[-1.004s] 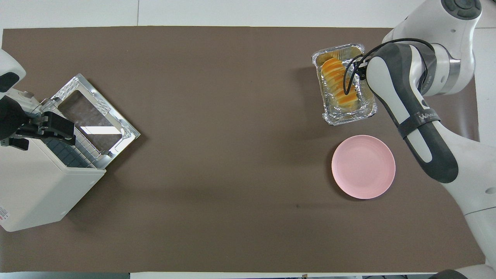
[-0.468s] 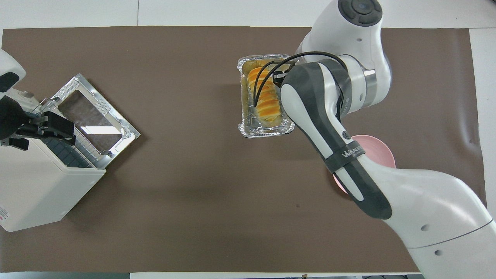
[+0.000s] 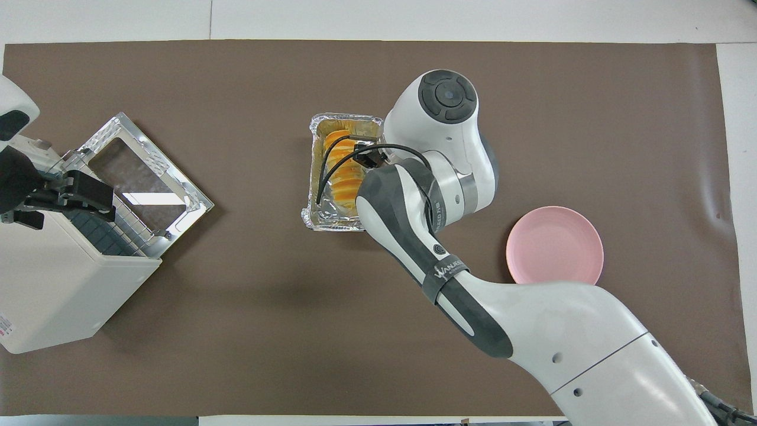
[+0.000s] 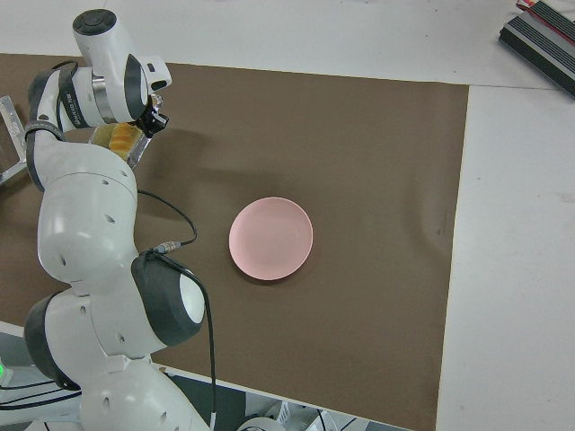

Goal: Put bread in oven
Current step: 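Push the foil tray with the right gripper toward the toaster oven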

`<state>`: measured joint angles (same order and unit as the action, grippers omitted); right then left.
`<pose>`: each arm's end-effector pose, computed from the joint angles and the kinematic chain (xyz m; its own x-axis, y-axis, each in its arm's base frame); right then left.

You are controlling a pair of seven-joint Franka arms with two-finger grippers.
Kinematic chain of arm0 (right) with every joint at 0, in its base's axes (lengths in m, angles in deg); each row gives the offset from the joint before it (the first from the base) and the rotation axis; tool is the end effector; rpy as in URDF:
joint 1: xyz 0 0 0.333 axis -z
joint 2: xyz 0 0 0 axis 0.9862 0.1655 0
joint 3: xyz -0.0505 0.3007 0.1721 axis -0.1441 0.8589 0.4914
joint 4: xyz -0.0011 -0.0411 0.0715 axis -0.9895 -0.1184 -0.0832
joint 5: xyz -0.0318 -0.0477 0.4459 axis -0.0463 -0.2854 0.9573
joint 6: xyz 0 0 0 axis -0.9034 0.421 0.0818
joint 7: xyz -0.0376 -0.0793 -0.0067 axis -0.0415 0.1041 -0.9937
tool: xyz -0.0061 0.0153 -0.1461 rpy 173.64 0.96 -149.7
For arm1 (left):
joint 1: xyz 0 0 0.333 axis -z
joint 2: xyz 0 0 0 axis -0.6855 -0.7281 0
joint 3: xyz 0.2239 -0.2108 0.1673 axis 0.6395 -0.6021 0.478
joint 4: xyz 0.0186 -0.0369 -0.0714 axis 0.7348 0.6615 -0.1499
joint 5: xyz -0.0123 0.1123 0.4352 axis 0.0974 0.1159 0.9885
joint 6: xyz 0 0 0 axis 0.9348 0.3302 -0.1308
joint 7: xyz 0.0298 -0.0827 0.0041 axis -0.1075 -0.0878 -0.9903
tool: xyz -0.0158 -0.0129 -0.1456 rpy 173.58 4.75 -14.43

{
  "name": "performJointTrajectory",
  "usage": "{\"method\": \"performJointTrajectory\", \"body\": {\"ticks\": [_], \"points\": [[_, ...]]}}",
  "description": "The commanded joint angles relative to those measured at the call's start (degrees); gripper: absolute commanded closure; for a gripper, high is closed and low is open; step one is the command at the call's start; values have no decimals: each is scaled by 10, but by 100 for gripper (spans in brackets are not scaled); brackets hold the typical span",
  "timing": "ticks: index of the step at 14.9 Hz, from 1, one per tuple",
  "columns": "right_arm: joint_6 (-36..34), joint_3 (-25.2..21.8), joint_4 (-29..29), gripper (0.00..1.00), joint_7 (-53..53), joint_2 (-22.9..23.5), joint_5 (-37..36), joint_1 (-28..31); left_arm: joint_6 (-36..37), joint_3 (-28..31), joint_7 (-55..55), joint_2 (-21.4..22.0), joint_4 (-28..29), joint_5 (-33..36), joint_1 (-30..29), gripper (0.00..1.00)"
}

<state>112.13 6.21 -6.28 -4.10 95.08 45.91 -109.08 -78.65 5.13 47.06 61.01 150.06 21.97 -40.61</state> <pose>0.6918 0.4053 0.3104 0.9910 -0.1326 -0.0163 -0.1328 -0.9651 -0.2258 0.5771 -0.0754 0.6173 0.9805 0.0321 -0.1941 0.0279 -0.9993 -0.0241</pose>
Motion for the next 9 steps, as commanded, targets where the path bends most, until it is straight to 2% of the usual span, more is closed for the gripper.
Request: {"method": "performJointTrajectory", "body": {"ticks": [1, 6, 8, 9], "points": [[37, -2, -70, 100, -64, -35, 10, 2, -13, -3, 2, 20, 23, -9, -7, 0], [94, -2, -127, 100, -86, -51, 11, 0, -13, -3, 2, 20, 23, -9, -7, 0], [94, -2, -126, 100, -85, -51, 12, 2, 28, -7, 4, 38, 11, -11, 1, 0], [93, -2, -126, 76, -84, -51, 12, 3, 45, -7, 3, 50, 19, -9, 2, 0]]}}
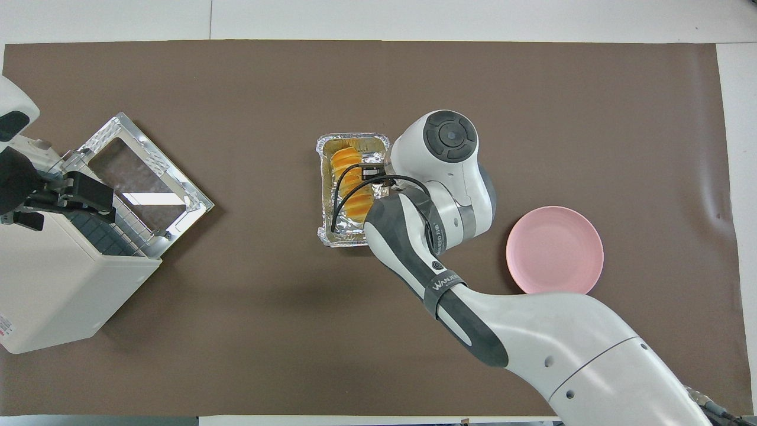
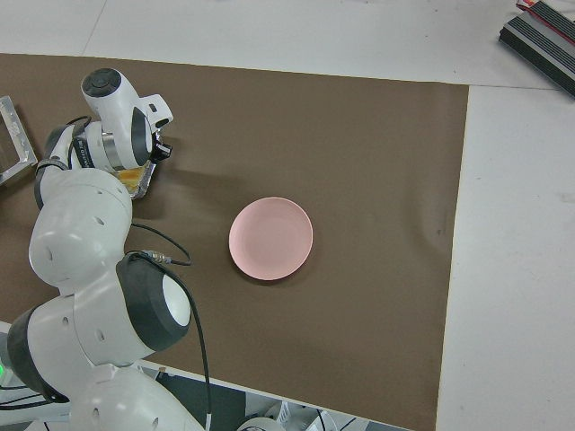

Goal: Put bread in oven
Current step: 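Push the foil tray with the right gripper toward the toaster oven, then release the tray and withdraw the right gripper while the left gripper reaches the tray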

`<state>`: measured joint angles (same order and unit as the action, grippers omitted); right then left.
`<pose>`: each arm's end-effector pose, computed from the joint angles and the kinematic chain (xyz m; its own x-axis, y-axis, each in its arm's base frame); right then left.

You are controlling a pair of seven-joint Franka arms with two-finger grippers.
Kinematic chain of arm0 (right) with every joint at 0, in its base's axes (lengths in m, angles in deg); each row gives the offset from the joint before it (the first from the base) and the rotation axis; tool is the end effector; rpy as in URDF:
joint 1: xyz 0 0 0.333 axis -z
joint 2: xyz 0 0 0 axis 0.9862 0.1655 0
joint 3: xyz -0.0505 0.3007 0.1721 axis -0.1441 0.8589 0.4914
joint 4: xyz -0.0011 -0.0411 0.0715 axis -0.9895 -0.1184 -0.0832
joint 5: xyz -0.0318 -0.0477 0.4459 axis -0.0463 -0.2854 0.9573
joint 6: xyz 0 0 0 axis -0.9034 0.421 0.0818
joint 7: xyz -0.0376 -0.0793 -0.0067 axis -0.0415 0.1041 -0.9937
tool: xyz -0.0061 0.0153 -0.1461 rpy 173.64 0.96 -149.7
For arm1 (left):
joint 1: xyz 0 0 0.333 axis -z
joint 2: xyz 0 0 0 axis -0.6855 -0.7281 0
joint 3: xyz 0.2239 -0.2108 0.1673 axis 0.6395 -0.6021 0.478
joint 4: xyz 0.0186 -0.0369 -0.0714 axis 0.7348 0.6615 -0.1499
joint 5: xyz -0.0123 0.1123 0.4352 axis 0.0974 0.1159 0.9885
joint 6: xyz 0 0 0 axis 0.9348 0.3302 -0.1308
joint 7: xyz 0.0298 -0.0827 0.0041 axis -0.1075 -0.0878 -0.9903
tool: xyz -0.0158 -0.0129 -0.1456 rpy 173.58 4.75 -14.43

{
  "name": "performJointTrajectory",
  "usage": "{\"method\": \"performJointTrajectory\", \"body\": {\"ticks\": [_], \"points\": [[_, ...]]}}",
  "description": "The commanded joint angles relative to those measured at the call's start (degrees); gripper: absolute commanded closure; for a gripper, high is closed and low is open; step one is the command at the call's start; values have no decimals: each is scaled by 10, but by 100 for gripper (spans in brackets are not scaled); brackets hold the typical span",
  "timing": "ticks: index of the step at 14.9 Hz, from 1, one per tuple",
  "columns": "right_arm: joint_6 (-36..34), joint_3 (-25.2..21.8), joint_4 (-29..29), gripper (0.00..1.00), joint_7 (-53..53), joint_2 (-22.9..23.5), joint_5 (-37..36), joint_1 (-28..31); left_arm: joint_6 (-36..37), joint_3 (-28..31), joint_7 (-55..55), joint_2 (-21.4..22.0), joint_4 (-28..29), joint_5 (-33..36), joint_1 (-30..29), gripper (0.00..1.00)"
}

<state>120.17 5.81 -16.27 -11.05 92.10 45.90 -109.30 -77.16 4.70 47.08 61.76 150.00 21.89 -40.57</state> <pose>0.6690 0.3853 0.2736 0.9985 -0.0429 0.0339 -0.0346 -0.9757 -0.2162 0.5685 -0.0796 0.6239 0.9783 0.0237 -0.2057 0.0188 -0.9995 -0.0256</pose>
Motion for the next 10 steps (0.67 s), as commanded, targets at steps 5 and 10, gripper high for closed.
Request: {"method": "performJointTrajectory", "body": {"ticks": [5, 10], "points": [[-14, -1, -3, 0, 62, -21, 13, 10, 33, -3, 1, 78, 16, -8, 0, 0], [-98, -12, 46, 0, 63, -36, 12, 55, 24, -4, 3, 80, 15, -9, 1, 0]]}}
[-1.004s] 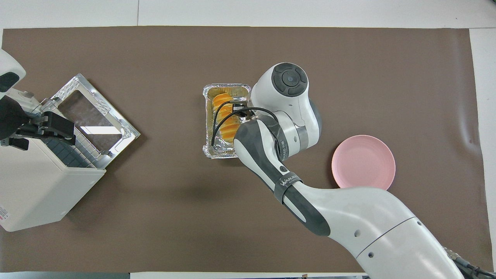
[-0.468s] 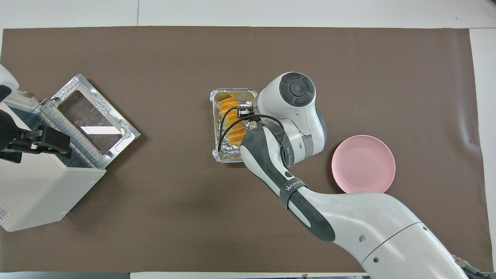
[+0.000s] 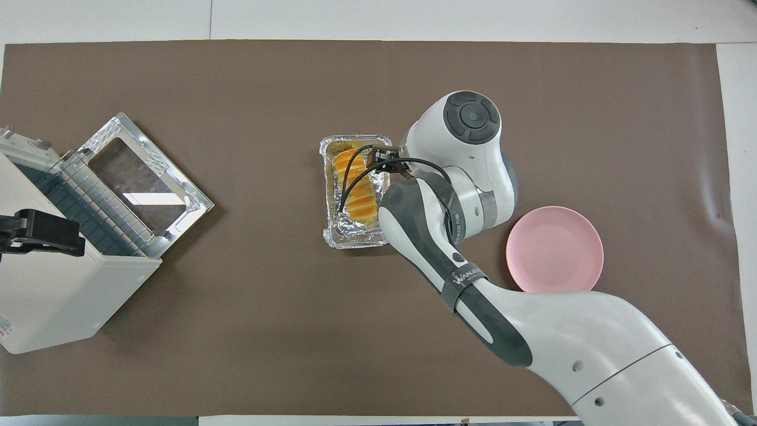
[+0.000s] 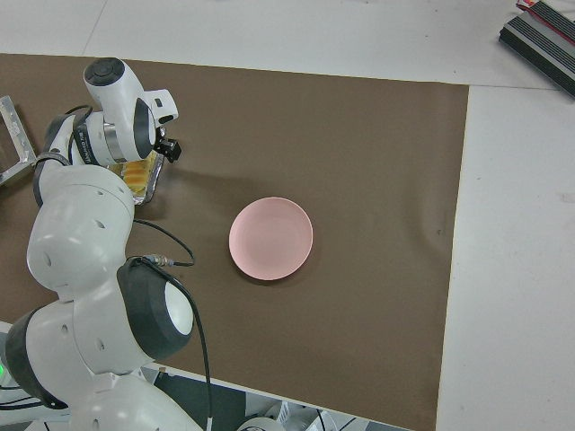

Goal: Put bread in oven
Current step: 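Release the tray and withdraw the right gripper while the left gripper reaches the tray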

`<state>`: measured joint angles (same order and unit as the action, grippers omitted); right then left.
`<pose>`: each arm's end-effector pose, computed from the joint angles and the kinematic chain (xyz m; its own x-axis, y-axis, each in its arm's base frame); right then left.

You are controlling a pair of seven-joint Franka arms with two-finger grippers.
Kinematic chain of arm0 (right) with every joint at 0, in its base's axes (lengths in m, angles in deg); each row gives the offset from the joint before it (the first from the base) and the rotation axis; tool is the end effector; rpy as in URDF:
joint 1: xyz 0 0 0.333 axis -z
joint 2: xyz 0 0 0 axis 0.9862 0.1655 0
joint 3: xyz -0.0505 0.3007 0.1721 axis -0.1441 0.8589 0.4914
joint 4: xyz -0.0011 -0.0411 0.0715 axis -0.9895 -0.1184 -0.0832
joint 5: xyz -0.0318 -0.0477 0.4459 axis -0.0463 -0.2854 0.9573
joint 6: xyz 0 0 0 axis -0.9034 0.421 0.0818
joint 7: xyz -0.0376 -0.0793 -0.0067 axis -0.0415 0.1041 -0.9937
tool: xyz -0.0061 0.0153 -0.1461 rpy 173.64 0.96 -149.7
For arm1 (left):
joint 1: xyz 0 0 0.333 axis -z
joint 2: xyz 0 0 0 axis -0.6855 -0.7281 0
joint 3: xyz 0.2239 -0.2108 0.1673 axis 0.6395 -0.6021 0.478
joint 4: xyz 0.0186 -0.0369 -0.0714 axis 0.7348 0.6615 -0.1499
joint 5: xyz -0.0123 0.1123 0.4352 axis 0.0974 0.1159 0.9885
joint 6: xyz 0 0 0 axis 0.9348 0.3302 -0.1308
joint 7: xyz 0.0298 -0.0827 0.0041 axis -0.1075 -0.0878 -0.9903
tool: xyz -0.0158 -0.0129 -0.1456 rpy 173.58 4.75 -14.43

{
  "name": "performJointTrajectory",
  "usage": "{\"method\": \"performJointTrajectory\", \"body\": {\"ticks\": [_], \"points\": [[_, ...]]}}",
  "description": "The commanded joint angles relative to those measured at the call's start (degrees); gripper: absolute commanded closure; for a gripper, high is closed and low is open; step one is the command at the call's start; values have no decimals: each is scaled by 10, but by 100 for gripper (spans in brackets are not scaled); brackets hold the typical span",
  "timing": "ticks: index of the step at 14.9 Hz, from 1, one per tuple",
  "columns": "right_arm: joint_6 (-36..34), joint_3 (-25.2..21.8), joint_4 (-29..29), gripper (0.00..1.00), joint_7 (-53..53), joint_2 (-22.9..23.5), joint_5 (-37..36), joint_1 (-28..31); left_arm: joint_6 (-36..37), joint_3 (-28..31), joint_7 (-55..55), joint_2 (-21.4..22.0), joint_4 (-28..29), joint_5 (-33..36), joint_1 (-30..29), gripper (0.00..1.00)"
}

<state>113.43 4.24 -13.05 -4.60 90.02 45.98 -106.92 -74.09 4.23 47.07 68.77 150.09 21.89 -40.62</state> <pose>0.6931 0.3454 0.3191 0.9807 -0.1955 -0.0091 -0.1932 -0.9592 -0.2065 0.5199 -0.0807 0.6869 0.9901 0.0171 -0.1390 0.0134 -0.9995 -0.0271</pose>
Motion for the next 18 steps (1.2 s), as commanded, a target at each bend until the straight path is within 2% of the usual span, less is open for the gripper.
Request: {"method": "performJointTrajectory", "body": {"ticks": [1, 3, 4, 5, 8, 10, 12, 14, 18], "points": [[-33, 3, 12, 0, -3, -25, 9, 46, -21, 0, 1, 9, 13, -8, 2, 0], [-47, 3, 7, 0, -10, -47, 3, 76, -78, -10, -39, 14, 31, -10, 7, 0], [-63, 3, 7, 0, -25, -61, 3, 98, -104, -22, -66, 7, 28, -12, 12, 0], [-78, 3, 7, 0, -52, -72, 3, 118, -96, -29, -64, -16, 13, -21, 19, 0], [-134, 2, 6, 0, -172, -103, 3, 182, -81, -45, -97, -150, -101, -26, 92, 0], [-168, 1, 6, 0, -233, -114, -2, 217, -77, -43, -154, -245, -190, -26, 137, 0], [-202, 1, 5, 0, -263, -123, -38, 239, -98, -31, -243, -342, -266, -12, 210, 0], [-235, 1, 6, 0, -326, -142, -92, 255, -171, 0, -277, -377, -271, -3, 270, 0], [-323, -1, 6, 0, -419, -192, -122, 281, -274, 20, -307, -456, -260, 8, 328, 0]]}}
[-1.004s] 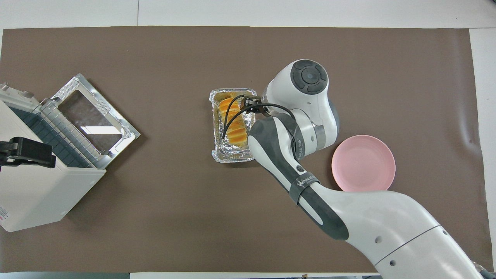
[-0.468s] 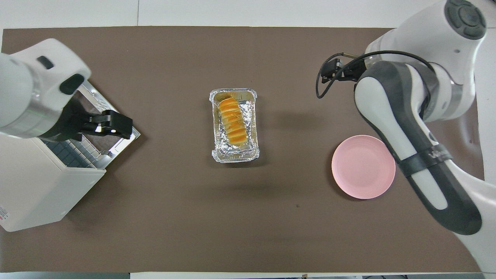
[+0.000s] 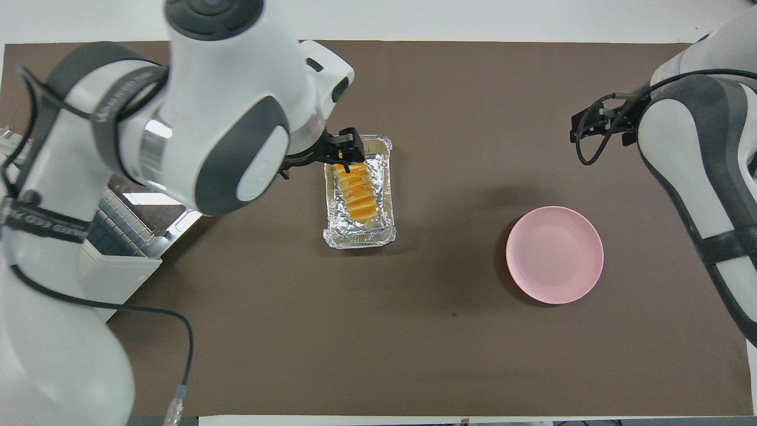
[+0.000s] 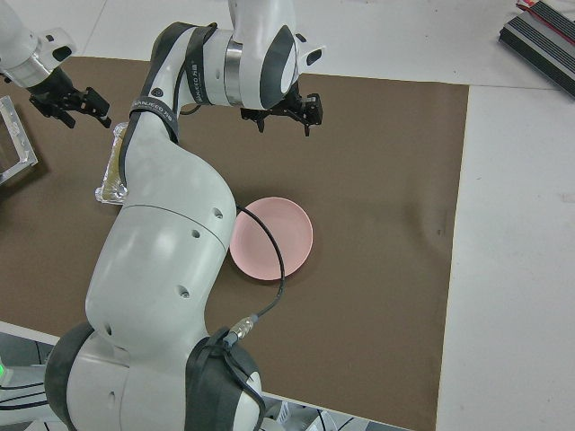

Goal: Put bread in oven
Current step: 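Grasp the foil tray with the left gripper and carry it to the oven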

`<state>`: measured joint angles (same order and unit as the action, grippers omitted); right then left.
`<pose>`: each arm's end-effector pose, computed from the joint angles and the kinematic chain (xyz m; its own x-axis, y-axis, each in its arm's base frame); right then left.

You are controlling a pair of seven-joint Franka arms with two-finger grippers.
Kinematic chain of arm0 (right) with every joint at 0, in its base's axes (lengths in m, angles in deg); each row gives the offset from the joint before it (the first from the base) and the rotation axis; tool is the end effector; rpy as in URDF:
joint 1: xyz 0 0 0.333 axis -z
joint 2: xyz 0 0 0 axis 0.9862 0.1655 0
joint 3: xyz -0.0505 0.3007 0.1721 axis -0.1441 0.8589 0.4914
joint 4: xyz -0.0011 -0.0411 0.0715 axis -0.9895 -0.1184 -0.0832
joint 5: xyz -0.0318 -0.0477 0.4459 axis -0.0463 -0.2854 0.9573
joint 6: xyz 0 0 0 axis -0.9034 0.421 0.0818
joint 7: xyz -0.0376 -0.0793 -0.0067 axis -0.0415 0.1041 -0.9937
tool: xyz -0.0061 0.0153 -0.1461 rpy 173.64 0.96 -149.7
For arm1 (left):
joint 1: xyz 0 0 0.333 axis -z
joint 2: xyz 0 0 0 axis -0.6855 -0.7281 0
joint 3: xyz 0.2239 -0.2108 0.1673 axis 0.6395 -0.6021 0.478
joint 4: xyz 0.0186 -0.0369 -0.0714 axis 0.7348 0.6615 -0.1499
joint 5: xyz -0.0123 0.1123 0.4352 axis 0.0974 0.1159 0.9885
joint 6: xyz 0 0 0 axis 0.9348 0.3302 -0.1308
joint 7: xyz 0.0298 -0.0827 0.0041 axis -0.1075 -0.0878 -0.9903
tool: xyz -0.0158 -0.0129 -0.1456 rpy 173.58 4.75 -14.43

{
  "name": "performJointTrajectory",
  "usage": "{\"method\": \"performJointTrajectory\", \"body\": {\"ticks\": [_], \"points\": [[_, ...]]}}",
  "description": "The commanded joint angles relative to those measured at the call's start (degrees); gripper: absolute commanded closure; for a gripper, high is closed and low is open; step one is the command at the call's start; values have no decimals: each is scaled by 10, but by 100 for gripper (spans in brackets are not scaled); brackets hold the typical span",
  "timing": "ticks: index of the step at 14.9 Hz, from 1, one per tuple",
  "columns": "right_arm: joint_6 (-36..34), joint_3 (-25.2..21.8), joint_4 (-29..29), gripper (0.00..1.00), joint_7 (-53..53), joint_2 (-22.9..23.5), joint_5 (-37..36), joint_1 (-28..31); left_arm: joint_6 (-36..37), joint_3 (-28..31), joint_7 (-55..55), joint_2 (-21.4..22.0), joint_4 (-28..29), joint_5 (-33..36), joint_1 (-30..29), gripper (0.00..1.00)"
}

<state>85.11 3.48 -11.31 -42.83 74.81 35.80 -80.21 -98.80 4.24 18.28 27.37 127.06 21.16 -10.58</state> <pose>0.6894 -0.0191 0.4854 0.9912 0.1008 -0.0857 0.0969 -0.9941 -0.0495 0.6358 -0.4808 0.4423 0.9976 0.0111 -0.0686 0.0140 -0.9990 0.0414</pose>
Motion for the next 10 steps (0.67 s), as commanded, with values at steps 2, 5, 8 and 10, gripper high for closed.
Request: {"method": "performJointTrajectory", "body": {"ticks": [2, 5, 8, 10], "points": [[-69, 7, -11, 0, -54, -73, -47, 14, -69, 20, -21, -66, -19, 15, 38, 0], [-113, 7, -13, 0, -61, -117, -47, 16, -102, 21, -46, -71, 12, 20, 56, 1], [-145, 7, -21, 0, -55, -147, -45, 19, -123, 21, -66, -78, 30, 33, 57, 26], [-147, 8, -27, 0, -41, -155, -35, 28, -124, 21, -66, -78, 38, 34, 53, 44]]}}
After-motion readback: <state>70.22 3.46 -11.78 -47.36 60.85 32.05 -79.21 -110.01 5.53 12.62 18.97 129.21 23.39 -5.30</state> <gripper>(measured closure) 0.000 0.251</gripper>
